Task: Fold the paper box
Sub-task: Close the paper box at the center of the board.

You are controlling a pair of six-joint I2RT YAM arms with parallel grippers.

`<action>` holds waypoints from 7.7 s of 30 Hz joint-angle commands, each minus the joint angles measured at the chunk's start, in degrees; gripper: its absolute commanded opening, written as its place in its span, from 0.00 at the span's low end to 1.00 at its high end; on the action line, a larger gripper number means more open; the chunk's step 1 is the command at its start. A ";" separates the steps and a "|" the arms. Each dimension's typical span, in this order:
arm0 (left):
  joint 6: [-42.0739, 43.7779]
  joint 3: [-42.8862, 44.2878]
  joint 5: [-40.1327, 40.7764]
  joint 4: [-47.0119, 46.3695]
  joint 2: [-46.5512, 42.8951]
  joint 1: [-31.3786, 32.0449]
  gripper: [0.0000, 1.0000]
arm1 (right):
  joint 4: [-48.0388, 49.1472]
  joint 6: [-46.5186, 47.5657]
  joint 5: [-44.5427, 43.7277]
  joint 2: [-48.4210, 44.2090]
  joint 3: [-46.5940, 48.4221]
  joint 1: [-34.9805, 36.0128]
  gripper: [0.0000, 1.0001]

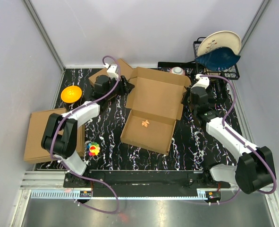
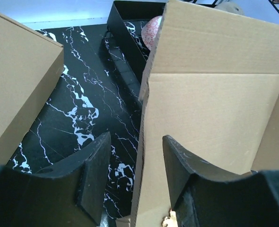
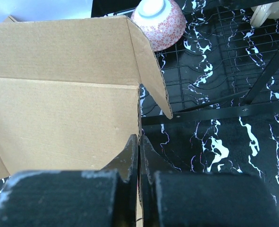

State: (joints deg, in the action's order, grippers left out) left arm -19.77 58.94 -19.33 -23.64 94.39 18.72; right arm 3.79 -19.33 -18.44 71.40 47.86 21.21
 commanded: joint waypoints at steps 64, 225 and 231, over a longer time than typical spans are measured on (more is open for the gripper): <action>2.63 -48.83 50.53 -61.78 -18.64 40.25 0.00 | -3.35 -23.73 -17.16 -23.14 -28.16 18.69 0.00; -108.46 -6.82 117.77 112.23 -17.04 68.47 0.79 | -6.35 -37.72 17.30 -34.49 -38.02 23.00 0.00; -109.52 -6.82 117.68 112.23 -14.06 66.27 0.79 | -6.68 -31.22 12.21 -28.07 -28.46 23.00 0.23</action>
State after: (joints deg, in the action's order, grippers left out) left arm -113.03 51.66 83.70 77.10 78.13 86.04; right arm -2.37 -56.97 -2.09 39.90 12.14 43.88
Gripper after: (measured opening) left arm 0.787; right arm 0.135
